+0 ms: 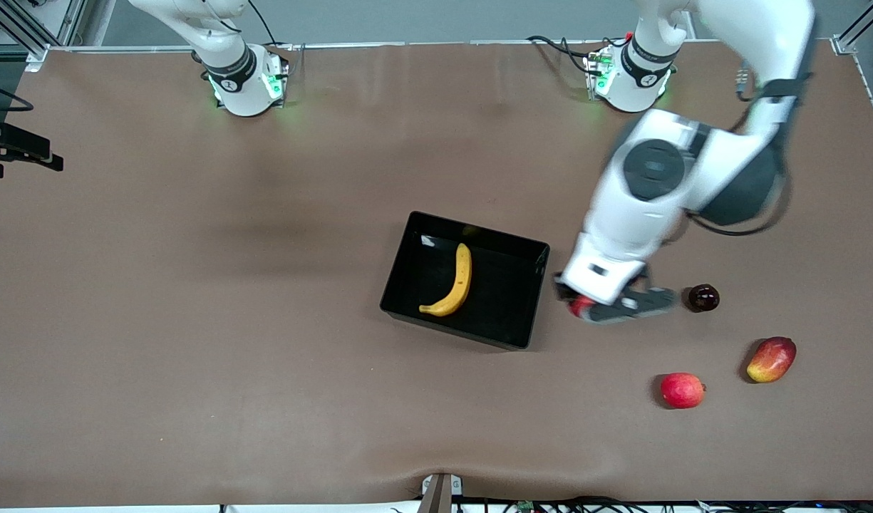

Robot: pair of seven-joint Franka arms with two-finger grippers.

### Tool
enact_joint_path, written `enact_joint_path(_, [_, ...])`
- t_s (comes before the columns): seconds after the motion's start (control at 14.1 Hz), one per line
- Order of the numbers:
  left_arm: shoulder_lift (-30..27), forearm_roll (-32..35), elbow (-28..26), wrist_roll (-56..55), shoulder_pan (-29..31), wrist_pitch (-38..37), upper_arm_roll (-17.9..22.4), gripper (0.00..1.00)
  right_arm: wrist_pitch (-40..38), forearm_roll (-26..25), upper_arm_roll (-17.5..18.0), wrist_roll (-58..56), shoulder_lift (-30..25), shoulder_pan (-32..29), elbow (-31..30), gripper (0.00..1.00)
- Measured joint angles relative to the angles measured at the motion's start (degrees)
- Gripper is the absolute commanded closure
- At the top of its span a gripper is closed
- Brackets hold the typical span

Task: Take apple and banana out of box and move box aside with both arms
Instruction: 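Lift the apple out and carry it beside the mango and plum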

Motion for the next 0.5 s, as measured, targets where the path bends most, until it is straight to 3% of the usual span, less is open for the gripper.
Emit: enact_joint_path(0.5, [6.0,0.0,-0.8,23.7,14.9,5.1,0.3,1.0,0.0,0.0,0.0,0.0,0.0,0.0,0.0,0.0])
